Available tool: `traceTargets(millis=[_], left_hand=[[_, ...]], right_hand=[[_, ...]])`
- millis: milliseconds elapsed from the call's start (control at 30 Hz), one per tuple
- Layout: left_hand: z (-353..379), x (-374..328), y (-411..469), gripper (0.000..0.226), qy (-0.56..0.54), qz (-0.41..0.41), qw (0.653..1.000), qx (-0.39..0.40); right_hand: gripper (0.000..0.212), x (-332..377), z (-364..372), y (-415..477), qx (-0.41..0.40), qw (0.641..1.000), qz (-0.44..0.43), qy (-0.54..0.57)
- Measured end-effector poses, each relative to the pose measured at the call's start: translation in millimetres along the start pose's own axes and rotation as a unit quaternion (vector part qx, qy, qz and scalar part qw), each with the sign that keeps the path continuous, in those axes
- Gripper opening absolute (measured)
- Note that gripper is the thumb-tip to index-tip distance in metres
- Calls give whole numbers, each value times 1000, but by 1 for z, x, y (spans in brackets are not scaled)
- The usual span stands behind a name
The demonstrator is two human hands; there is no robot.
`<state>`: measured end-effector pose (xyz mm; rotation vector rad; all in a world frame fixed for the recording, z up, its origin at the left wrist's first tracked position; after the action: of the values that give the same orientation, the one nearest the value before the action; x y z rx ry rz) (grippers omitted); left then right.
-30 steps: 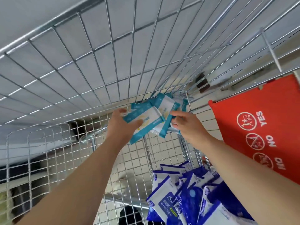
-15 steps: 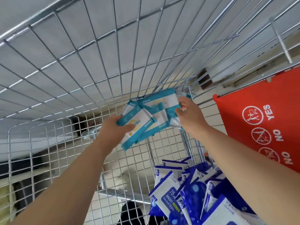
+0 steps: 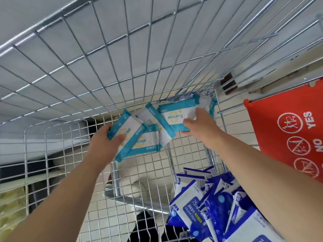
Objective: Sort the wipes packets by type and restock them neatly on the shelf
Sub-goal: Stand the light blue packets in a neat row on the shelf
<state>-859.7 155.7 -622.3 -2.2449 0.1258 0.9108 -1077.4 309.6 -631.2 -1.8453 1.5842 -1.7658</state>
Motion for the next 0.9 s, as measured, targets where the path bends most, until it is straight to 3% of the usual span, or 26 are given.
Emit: traceTargets(millis=[167,433,667,900], left_hand=[[-5,4,0,23,51,0,999,-8],[-16,11,-2,22,25,1,1000,-8],[-36,12,-14,19,-38,-13,999,4],[-73,-25,-64,15,-67,24,997,18]], right_hand=[[42,4,28,-7,75,997,33,-6],[32,-4,45,-11,-17,998,58,35],[22,10,45,-39,-20,995,57,83],[27,66,11,-102,-7,998,-36,51]])
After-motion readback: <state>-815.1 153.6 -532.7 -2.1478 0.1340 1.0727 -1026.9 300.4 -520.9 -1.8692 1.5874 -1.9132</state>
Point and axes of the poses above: each hand's wrist, its own y-axis towards the middle knuckle, its own z-axis out of the palm, x = y × z, the point moved 2 cm from there along y, towards the middle knuckle, and after that the axes turned 4 degrees about -y, right-handed, at the moved point
